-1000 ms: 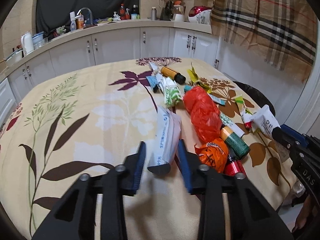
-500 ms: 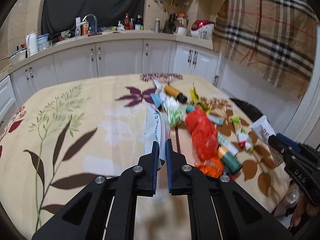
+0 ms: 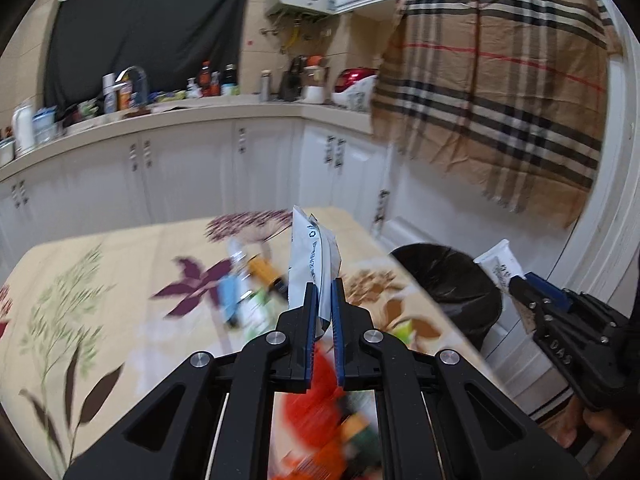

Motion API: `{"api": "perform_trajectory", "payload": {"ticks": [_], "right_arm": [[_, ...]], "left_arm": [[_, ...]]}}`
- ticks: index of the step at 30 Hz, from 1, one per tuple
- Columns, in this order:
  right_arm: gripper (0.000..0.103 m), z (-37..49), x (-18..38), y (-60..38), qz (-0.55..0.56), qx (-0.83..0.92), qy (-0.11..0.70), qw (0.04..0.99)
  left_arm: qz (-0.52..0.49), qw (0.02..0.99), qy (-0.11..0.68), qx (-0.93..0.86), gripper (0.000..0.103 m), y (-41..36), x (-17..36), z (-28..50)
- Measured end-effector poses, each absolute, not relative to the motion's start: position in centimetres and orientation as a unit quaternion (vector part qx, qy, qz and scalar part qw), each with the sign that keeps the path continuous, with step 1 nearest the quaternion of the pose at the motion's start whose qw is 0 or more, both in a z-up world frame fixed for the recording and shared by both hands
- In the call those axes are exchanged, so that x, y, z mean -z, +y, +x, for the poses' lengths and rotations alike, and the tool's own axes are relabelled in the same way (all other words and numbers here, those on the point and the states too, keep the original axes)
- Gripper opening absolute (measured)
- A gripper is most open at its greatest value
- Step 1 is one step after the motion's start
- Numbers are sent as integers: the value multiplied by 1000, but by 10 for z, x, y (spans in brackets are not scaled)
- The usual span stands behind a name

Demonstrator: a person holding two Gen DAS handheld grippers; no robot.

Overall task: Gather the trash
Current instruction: 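Carry both tubes to the black bin and open both grippers to drop them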

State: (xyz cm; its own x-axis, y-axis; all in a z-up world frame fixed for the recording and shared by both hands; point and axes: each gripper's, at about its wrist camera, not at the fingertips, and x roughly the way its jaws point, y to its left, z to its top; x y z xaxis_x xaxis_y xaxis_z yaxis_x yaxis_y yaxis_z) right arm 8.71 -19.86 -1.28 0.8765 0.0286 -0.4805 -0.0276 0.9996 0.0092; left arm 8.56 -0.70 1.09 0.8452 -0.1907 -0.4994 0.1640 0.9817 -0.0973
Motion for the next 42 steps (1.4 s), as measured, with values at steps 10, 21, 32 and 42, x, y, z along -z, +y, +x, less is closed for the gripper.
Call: {"api": "perform_trajectory", "payload": {"ticks": [10,21,32,42], "right_arm": [[21,148,22,-248,14,32,251,967],[21,211,51,-289,36,62,275,959],[26,255,83,-314,51,86,300,949],[37,248,79,-315,51,94,299,948]], "left_arm": [[24,954,261,147,8,-90,-12,147],[72,937,299,167,8,-156,14,211],[91,917,346,179,24,-190,44,257],[56,924,338,167,51,-172,28,255]]}}
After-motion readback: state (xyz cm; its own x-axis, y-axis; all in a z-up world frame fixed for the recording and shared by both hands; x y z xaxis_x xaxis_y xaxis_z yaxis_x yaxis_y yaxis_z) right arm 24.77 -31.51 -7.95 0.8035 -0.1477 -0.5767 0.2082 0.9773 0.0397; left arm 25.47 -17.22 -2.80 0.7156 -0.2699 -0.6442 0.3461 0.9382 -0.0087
